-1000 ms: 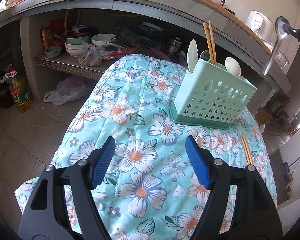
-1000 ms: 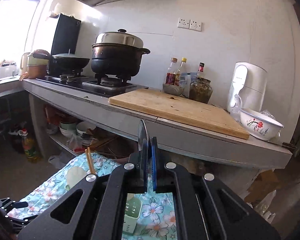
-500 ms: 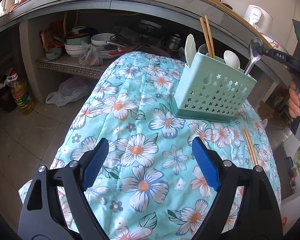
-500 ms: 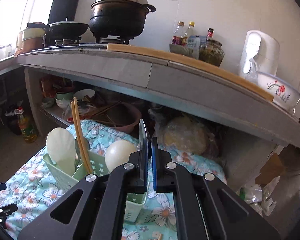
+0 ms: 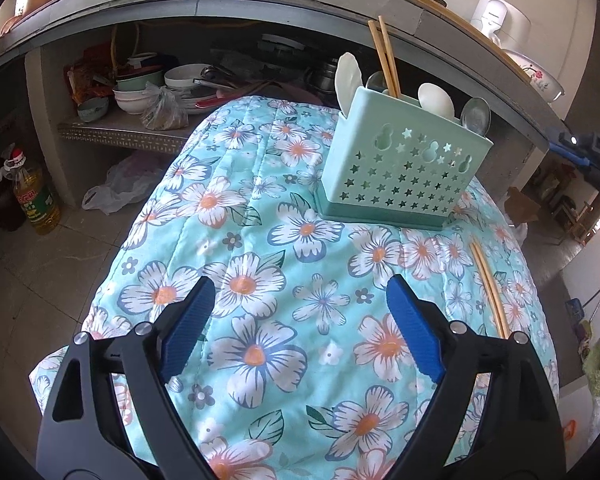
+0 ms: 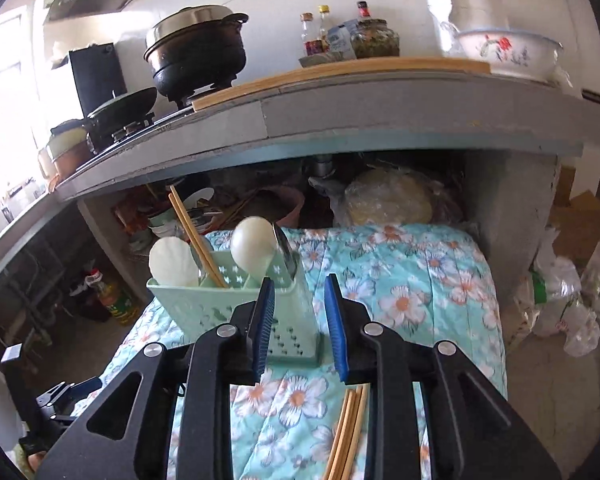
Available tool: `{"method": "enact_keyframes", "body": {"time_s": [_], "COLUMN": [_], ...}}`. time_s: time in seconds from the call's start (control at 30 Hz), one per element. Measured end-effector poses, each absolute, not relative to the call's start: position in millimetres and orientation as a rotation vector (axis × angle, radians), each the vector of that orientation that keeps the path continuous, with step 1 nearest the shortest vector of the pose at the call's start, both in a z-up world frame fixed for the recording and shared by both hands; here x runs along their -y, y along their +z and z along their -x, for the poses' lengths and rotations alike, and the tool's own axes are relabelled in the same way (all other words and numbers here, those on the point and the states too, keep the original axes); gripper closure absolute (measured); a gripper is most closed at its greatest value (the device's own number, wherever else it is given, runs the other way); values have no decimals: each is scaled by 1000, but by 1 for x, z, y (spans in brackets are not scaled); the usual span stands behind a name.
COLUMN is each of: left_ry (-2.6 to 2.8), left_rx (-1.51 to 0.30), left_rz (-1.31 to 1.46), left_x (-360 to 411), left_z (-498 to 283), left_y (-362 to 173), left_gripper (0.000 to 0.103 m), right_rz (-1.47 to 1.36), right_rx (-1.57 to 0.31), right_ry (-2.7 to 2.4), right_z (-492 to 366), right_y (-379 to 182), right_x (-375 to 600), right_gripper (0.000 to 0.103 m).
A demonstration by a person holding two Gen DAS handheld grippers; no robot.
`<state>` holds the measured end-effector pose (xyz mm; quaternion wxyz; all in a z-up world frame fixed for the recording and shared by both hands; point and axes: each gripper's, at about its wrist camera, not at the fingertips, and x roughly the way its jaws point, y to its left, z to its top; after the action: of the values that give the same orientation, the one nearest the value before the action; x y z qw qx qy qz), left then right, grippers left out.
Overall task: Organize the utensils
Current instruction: 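Lower the metal spoon into the green holder and open the right tool, then reach the right tool down to the wooden chopsticks and close on them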
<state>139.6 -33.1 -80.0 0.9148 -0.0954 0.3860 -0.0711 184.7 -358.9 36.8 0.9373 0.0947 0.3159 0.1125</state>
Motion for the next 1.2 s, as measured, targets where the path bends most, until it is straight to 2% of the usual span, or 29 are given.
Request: {"method": "enact_keyframes", "body": {"time_s": [0.27, 0.4, 0.67, 0.87, 0.97, 1.1, 1.2], "left_ry": [-223, -263, -338, -408, -453, -519, -578], "left_rx": [-862, -895, -927, -913, -924, -949, -990], "left_rz": [158, 131, 86, 109, 132, 178, 238], "left_x": [63, 82, 110, 124, 132, 142, 151], "left_z": [-136, -133, -126, -126, -128, -133, -139], "left_y": [-94, -102, -115, -111, -110, -112, -117], "left_gripper": [19, 19, 19, 20, 32, 42, 54], "right_rz": [-433, -534, -617, -629, -639, -678, -709], "right_rx": [-979, -1066, -1050, -1053, -1048, -1042, -1033], "right_ry": [187, 169, 238, 299, 322, 360, 374], "right_z": [-122, -101, -98, -108, -112, -115, -114], "right_y": [-71, -121, -141, -142, -144, -148, -151], "right_x": [409, 421, 422, 416, 415, 415, 417], "right_gripper": [77, 77, 91, 92, 96, 96, 96]}}
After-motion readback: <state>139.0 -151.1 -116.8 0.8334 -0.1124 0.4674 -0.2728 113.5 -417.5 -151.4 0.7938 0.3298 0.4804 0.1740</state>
